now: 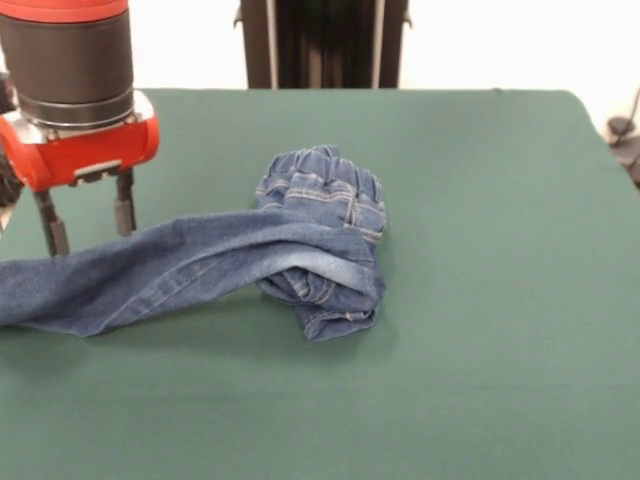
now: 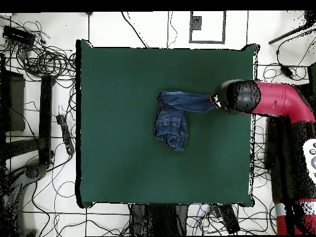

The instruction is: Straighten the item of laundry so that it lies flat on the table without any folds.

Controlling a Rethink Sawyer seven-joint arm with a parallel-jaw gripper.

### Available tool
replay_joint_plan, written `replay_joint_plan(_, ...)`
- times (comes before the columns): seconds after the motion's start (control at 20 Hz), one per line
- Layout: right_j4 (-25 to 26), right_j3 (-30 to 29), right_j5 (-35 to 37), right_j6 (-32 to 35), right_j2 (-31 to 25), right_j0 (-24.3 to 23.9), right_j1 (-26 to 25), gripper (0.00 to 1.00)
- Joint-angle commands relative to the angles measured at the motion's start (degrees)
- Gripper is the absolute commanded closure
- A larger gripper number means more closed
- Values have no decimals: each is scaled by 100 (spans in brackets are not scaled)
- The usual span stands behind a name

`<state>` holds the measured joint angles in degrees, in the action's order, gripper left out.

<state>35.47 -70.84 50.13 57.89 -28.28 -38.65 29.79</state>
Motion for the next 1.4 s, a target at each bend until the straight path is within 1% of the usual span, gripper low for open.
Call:
replay_joint_plan(0.05,-204,-703,86,527,37,419,162,0)
replay_joint_plan(0.5,-362,-1065,-97,1032,243,613,313,0)
replay_joint_plan(1.05,-638,-1369,-299,1634,627,1024,522,0)
replay_joint_plan(1.4,-838,-1492,-519,1781,892,1233,558,0)
